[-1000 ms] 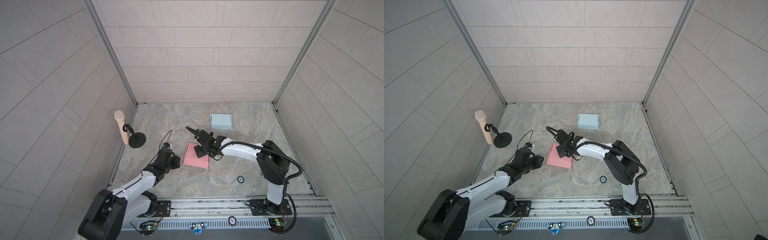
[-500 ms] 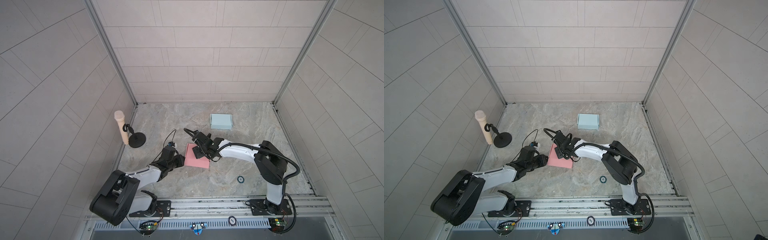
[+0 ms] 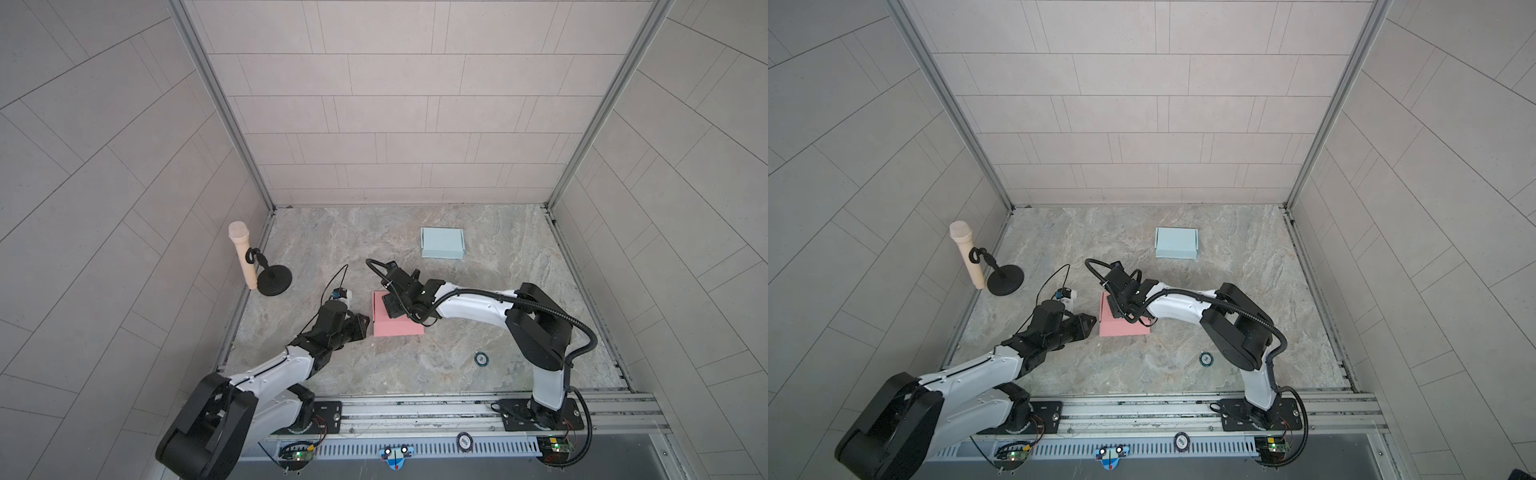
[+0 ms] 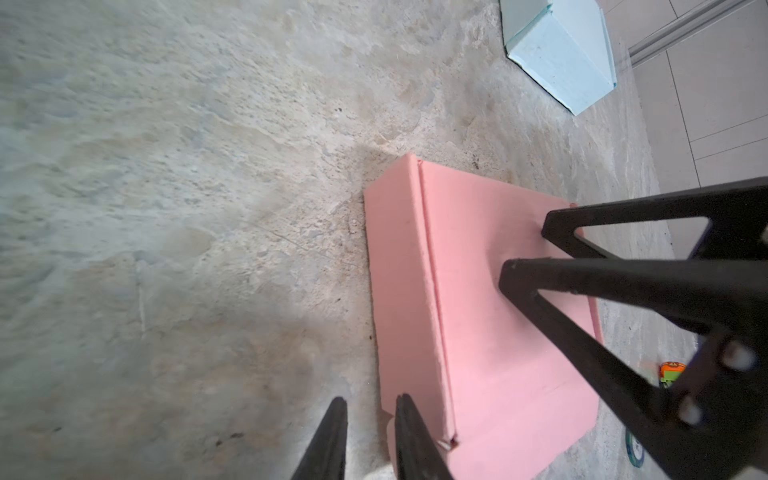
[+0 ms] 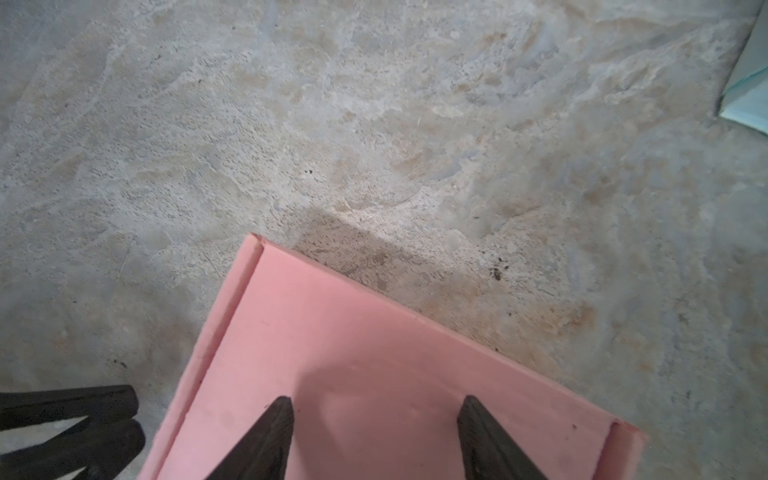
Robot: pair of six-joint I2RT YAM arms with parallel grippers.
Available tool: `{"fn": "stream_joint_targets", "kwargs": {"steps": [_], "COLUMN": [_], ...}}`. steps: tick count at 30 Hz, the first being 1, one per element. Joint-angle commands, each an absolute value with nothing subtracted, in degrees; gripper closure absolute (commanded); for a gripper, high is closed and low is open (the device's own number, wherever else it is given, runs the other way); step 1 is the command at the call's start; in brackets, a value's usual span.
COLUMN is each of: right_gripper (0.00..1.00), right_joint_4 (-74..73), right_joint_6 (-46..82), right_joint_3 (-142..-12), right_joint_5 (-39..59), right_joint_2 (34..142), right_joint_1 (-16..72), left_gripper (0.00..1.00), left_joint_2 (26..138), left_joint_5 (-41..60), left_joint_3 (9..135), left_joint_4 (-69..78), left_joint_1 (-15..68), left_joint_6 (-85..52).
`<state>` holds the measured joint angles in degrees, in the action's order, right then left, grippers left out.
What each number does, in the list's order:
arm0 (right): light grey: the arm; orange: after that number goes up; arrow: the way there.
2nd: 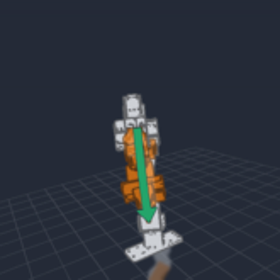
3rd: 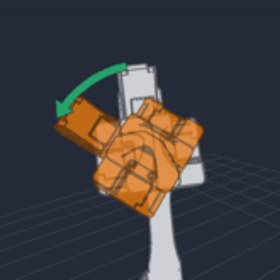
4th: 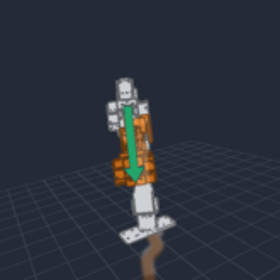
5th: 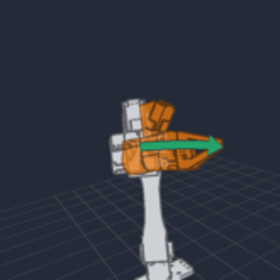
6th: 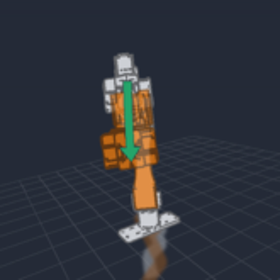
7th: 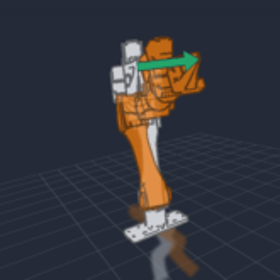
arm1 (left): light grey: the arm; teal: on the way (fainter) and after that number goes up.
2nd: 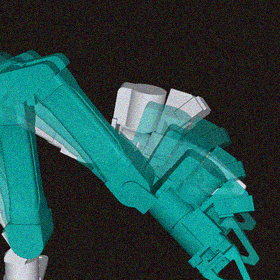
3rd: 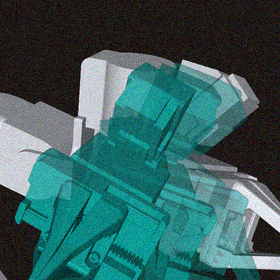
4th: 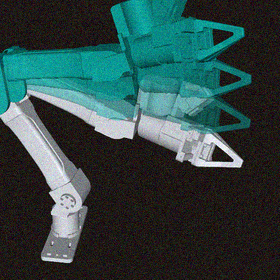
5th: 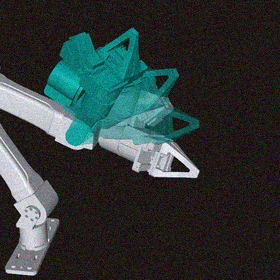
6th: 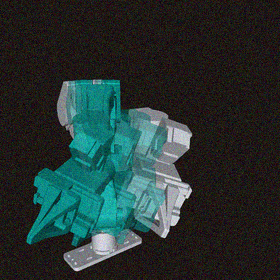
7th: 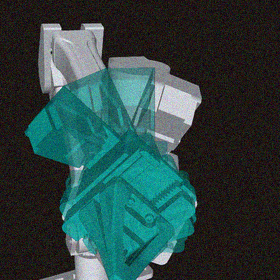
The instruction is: Fold the paper box
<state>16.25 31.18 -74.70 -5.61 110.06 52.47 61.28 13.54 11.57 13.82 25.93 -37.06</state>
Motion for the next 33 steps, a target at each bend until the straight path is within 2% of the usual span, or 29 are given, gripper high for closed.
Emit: {"fn": "stream_joint_targets", "kwargs": {"steps": [1, 11, 17, 24, 33], "right_gripper": [0.35, 0.3, 0.26, 0.25, 0.29], "right_joint_4": [18.95, 23.03, 22.33, 16.27, 10.55], "right_joint_6": [32.98, 32.73, 32.71, 34.18, 39.63], "right_joint_3": [-73.86, -77.49, -75.82, -69.11, -61.16], "right_joint_5": [-4.34, -7.96, -6.11, -3.38, -1.85], "right_joint_2": [109.31, 103.47, 104.01, 105.82, 103.98], "right_joint_1": [53.94, 53.44, 49.81, 47.46, 49.67], "left_gripper": [0.76, 0.76, 0.75, 0.73, 0.69], "left_joint_2": [60.5, 60.32, 62.72, 62.54, 65.12], "left_joint_5": [10.37, 10.37, 11.55, 12.63, 15.2], "left_joint_3": [10.26, 8.55, 8.99, 8.83, 9.82], "left_joint_4": [11.44, 13.39, 15.12, 15.6, 16.7], "left_joint_1": [26.89, 28.22, 28.3, 28.3, 30.19], "left_joint_6": [-37.19, -37.37, -36.85, -36.48, -35.27]}}
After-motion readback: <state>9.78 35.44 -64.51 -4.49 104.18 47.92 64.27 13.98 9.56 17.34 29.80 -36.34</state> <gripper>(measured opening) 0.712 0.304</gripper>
